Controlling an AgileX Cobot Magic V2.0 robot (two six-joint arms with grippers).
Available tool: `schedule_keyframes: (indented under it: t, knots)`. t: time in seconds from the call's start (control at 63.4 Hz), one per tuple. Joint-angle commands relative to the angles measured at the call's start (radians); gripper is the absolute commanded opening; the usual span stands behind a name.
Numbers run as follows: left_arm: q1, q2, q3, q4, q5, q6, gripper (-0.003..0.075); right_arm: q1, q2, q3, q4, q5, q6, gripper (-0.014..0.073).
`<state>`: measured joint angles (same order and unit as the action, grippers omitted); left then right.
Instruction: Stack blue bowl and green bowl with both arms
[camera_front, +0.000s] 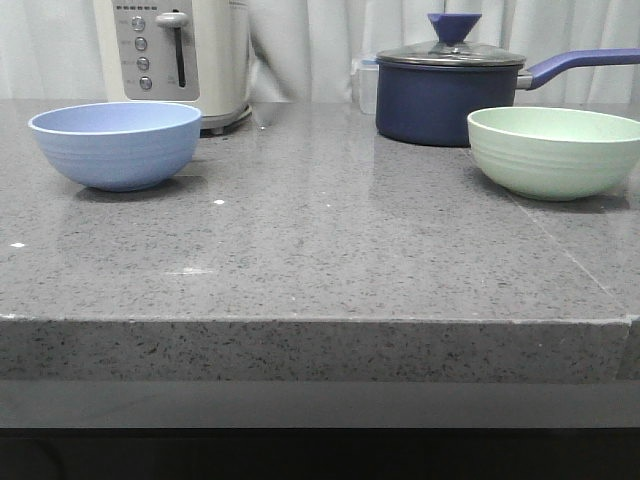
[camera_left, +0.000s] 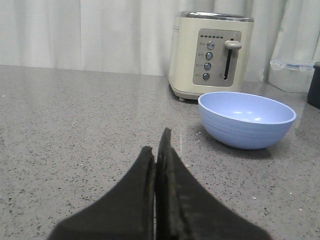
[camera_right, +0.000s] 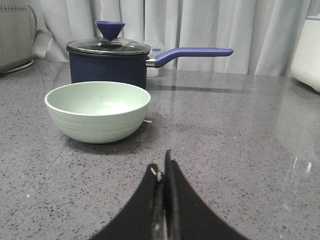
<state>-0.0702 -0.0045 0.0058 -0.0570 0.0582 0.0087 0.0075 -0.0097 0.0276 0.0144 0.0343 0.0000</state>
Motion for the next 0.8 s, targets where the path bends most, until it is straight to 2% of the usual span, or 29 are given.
schedule_keyframes:
  t: [0.0, 0.788]
  knots:
    - [0.002, -0.018, 0.004, -0.002, -0.082, -0.009, -0.002, -0.006, -0.02, -0.017, -0.014, -0.079, -0.012, -0.0054]
    - [0.002, -0.018, 0.004, 0.0, -0.105, -0.009, -0.002, -0.006, -0.02, -0.017, -0.014, -0.092, -0.012, -0.0054]
